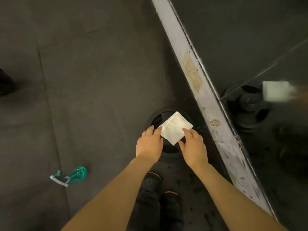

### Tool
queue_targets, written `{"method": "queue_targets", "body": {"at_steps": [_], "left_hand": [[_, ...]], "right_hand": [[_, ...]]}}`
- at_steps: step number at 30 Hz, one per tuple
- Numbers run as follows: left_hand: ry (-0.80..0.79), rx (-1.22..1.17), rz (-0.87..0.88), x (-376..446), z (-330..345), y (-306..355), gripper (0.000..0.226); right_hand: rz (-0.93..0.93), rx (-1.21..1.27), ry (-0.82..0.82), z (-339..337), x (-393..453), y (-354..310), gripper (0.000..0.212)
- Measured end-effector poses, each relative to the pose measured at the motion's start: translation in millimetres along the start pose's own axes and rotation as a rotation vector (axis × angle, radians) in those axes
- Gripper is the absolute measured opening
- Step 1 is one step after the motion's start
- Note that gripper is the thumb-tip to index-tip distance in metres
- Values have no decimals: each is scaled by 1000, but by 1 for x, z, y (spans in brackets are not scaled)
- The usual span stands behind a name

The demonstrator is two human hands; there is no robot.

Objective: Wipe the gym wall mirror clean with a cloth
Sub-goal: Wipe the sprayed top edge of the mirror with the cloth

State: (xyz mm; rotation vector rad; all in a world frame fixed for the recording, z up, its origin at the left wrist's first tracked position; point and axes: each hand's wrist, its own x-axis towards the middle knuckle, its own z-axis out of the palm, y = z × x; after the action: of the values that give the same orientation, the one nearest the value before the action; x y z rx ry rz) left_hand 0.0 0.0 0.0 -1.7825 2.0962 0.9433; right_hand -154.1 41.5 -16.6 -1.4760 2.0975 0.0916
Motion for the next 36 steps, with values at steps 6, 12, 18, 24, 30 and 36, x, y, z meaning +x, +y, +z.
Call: {"method": "queue_targets", "body": {"at_steps": [6, 12, 18, 24, 30, 36], "left_hand": [[-25, -3, 3, 57, 43, -12, 56], [-85, -256, 39, 71, 56, -14, 56], [6, -537, -126, 66, 34, -7, 43], [117, -329, 29, 22, -53, 5, 40], [193, -190, 237, -50, -197, 59, 41], [331, -304, 510, -136, -353, 162, 39]], "right_hand": [[2, -11, -13, 52, 59, 0, 78], [56, -22, 34, 61, 69, 1, 82], [13, 115, 22, 53, 50, -12, 48], [-9, 130, 143, -30, 8, -40, 40], [49, 206, 188, -188, -68, -83, 38], [40, 263, 477, -371, -163, -121, 42]]}}
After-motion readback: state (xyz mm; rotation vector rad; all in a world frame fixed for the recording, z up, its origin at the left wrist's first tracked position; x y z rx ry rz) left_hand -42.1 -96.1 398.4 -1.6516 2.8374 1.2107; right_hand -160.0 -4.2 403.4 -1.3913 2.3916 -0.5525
